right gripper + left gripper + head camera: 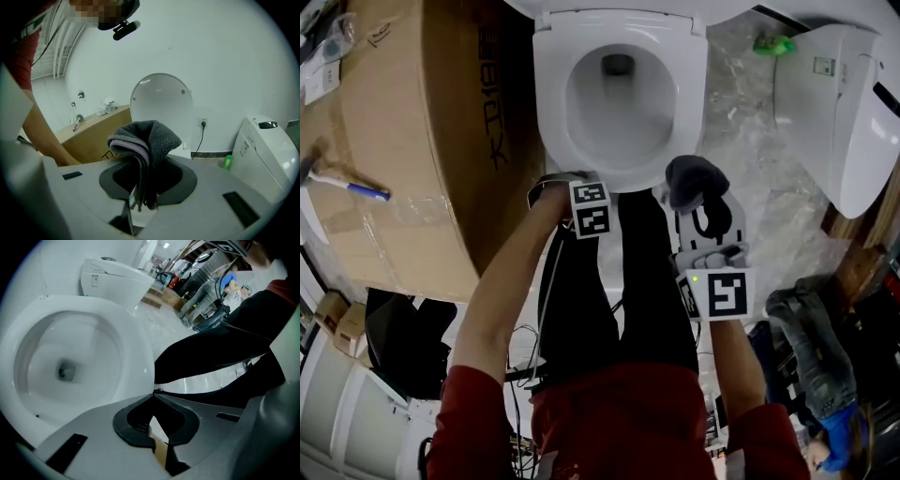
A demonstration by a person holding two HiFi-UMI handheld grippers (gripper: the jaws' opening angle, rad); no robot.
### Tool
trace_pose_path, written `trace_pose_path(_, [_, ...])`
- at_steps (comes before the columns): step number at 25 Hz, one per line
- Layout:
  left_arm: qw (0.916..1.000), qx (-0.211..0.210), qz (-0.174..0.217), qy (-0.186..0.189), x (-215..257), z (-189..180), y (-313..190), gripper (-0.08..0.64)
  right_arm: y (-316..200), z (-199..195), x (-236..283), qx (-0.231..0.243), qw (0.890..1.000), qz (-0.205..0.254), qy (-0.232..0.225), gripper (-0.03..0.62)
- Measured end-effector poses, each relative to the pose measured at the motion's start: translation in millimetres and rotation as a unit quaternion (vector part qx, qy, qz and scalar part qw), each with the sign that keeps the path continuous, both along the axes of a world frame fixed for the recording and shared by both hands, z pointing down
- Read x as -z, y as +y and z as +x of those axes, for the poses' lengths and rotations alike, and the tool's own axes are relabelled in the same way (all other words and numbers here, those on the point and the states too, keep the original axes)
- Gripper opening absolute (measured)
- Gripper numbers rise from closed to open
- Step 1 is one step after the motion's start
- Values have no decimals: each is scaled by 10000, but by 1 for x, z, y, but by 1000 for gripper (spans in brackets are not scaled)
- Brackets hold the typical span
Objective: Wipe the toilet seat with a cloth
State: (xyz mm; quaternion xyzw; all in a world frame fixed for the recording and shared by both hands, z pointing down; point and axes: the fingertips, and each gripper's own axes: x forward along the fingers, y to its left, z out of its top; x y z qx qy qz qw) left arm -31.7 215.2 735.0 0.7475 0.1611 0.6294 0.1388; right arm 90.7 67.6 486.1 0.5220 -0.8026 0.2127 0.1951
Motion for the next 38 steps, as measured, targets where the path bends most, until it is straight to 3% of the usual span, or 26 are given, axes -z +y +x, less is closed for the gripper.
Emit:
trace_pose_path(4, [9979,-615,134,-155,-13,-9,25,12,1,-7,-18,64,9999,-82,-22,75])
trace_pose_path(6, [9987,-482,169,-53,-21,-9,38,12,1,-9,-28,87,9998,-164,-12,75])
trace_pose_path(9, [9970,689,-83,336,-12,2,34,12,-5,-9,-44,152,9996,-243,40,75])
trace_pose_path(11, [9860,1498,-142,724,4,14,13,12,-16,-6,-57,218,9993,-258,151,75])
trace_pose_path(13, [9689,2191,55,1150,22,25,-24,12,-31,-5,-68,343,9986,-256,310,75])
trace_pose_path(15, [9453,2805,546,1571,41,31,-71,12,-50,-7,-77,448,9974,-305,465,75])
trace_pose_path(17, [9100,3414,1258,1990,63,31,-125,12,-71,-7,-88,530,9958,-299,681,75])
trace_pose_path(19, [8608,4046,1970,2378,87,24,-177,12,-95,-8,-100,546,9947,-259,828,75])
trace_pose_path(21, [8020,4649,2599,2706,112,10,-224,12,-122,-10,-111,474,9946,-290,874,75])
trace_pose_path(23, [7456,5138,2996,3005,135,-6,-261,12,-147,-14,-121,347,9951,-379,842,75])
trace_pose_path(24, [7227,5332,3120,3100,143,-13,-275,12,-159,-16,-126,279,9953,-441,821,75])
trace_pose_path(27, [6733,5669,3512,3194,156,-36,-307,12,-189,-22,-142,42,9946,-680,786,75])
trace_pose_path(30, [6265,5635,4123,3464,177,-50,-327,12,-211,-23,-160,-361,9917,-1023,694,75])
trace_pose_path(31, [6118,5592,4302,3577,184,-53,-330,12,-217,-22,-166,-505,9901,-1148,638,75])
trace_pose_path(33, [5934,5611,4415,3717,193,-56,-332,12,-226,-19,-177,-724,9867,-1311,627,75])
trace_pose_path(34, [5916,5635,4400,3726,193,-58,-331,12,-230,-18,-182,-782,9854,-1348,688,75])
trace_pose_path(36, [6106,5468,4461,3592,191,-61,-331,12,-239,-17,-191,-817,9832,-1402,839,75])
trace_pose_path(37, [6103,5491,4455,3571,190,-63,-332,12,-243,-17,-194,-822,9821,-1432,901,75])
trace_pose_path(38, [5966,5667,4385,3615,190,-66,-334,12,-246,-17,-197,-836,9813,-1453,944,75])
